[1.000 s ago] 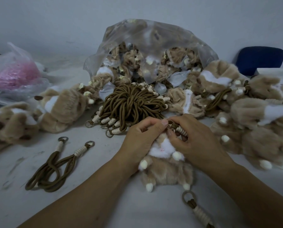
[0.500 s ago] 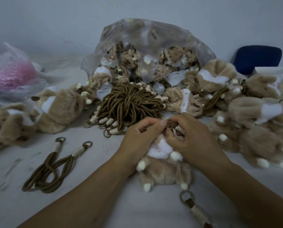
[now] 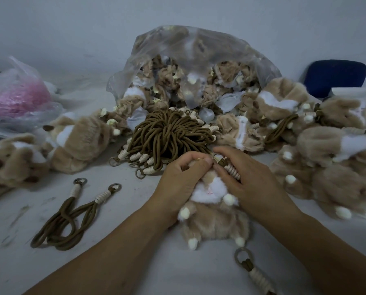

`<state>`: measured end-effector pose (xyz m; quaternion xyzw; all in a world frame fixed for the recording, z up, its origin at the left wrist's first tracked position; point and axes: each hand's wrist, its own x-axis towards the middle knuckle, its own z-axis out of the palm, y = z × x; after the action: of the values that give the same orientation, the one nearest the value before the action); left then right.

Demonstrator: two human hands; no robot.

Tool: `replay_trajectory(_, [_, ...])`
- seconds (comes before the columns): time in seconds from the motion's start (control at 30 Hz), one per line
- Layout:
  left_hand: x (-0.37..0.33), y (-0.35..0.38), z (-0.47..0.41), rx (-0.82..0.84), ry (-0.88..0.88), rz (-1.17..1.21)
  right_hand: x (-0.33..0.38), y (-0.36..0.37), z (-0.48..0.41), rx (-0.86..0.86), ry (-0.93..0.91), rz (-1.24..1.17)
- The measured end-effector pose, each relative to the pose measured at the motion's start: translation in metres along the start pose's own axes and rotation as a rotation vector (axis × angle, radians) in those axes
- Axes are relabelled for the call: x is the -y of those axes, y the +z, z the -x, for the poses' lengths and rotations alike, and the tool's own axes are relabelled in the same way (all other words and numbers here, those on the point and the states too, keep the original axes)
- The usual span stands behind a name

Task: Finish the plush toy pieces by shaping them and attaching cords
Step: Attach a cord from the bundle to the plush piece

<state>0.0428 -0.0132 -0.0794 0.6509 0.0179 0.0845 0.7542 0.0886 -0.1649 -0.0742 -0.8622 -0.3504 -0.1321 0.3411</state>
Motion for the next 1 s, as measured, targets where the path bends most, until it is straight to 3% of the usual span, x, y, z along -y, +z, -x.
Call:
replay_trajectory(0.5, [-0.0009, 0.0018, 0.0017, 0.0, -0.007, -0.004, 0.0007, -0.004, -0.0005, -0.061, -0.047, 0.041])
replay_trajectory(0.7, [-0.0021, 0.003, 0.0015, -0.028, -0.001, -0.008, 0.0011, -0.0071, -0.0004, 0.02, -0.049, -0.012])
replay_trajectory(1.0, [-0.0015, 0.003, 0.0018, -0.041, 0.016, -0.033, 0.0025, -0.0072, 0.0003, 0.005, -0.063, 0.06])
